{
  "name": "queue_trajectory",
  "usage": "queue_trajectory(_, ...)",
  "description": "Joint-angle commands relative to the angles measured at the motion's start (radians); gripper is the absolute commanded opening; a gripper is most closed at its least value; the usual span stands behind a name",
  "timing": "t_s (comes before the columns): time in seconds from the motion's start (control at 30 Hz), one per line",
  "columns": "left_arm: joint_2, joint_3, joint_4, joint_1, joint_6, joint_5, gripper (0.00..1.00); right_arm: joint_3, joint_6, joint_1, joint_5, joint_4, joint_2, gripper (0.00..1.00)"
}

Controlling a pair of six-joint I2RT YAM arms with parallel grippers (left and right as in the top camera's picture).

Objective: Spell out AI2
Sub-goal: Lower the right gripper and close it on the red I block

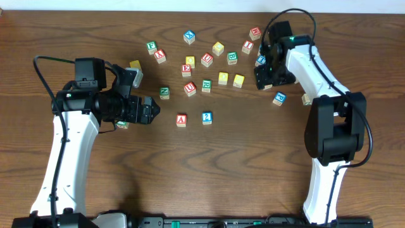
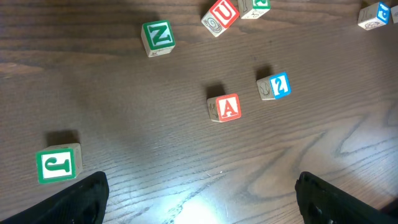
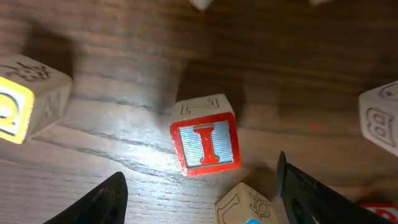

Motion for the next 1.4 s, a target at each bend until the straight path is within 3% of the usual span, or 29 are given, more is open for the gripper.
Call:
queue_trajectory(0.0, 0.0, 0.005, 0.0, 0.005, 0.012, 0.012, 0.94, -0.018, 0.014, -0.01, 0.0, 0.011, 0.007, 0.7)
queue_trajectory(0.43, 0.0, 0.005, 0.0, 0.005, 0.012, -0.013, 0.94, -0.067, 0.014, -0.012, 0.001, 0.068, 0.007, 0.56)
queue_trajectory(0.8, 0.0, 0.005, 0.008, 0.004, 0.012, -0.013, 0.94, -0.067, 0.009, -0.012, 0.001, 0.123, 0.007, 0.5)
queue_trajectory(0.93, 0.0, 0.005, 0.008, 0.005, 0.012, -0.013, 0.94, -0.067, 0.009, -0.012, 0.001, 0.135, 0.007, 0.41)
queue_trajectory(1.37, 0.0, 0.005, 0.007, 0.005, 0.012, -0.014, 0.94, -0.067, 0.01, -0.012, 0.001, 0.125, 0.007, 0.25)
